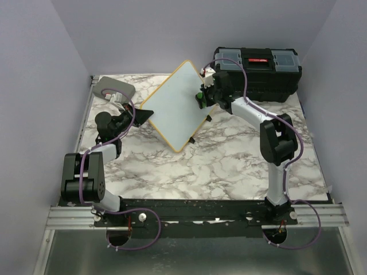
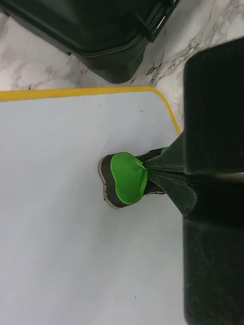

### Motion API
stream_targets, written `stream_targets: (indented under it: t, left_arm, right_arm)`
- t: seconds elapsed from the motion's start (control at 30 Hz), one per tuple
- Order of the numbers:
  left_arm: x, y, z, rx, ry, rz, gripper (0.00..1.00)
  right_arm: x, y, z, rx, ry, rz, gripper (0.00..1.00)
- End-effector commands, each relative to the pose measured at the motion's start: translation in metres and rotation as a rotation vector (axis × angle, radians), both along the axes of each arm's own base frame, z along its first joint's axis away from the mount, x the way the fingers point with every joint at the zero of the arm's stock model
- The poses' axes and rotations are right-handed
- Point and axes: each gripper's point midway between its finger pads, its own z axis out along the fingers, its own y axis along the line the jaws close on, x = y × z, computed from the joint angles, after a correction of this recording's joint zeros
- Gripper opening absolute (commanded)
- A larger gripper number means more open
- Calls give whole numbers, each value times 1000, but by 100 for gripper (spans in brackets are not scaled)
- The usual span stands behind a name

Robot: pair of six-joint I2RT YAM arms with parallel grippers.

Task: Erase the whiteboard
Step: Erase the whiteboard at the whiteboard stand.

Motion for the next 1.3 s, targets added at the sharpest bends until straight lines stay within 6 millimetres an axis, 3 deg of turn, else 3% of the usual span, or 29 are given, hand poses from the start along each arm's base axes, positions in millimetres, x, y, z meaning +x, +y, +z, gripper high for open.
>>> stream_targets:
  t: [0.0, 0.2, 0.33, 0.4, 0.5, 0.7, 0.8, 1.07, 1.17, 1.27]
  left_arm:
    - [-23, -21, -1, 16, -6, -152, 0]
    - [-22, -21, -2, 10, -3, -152, 0]
    - [-22, -21, -1, 9, -6, -151, 0]
    - [-23, -21, -1, 10, -6, -152, 0]
    - [-24, -21, -1, 12, -6, -150, 0]
    - [-24, -21, 1, 17, -11, -153, 0]
    - [-23, -21, 0, 17, -7, -153, 0]
    - [-23, -21, 1, 20, -13, -158, 0]
    - [-23, -21, 1, 23, -11, -160, 0]
    - [-22, -21, 1, 23, -9, -161, 0]
  right_arm:
    - [-41, 66, 24, 134, 9, 322, 1]
    - [-112, 123, 46, 149, -6, 499, 1]
    - [-133, 154, 45, 92, -2, 513, 1]
    - [-133, 165, 40, 33, -21, 480, 1]
    - [-116, 169, 45, -7, -57, 389, 1]
    - [-53, 132, 70, -39, -125, 161, 1]
    - [-24, 105, 70, -49, -119, 109, 1]
    - [36, 58, 43, -117, -92, 31, 1]
    - [33, 64, 37, -64, -47, 127, 1]
    - [0, 88, 36, 0, 3, 315, 1]
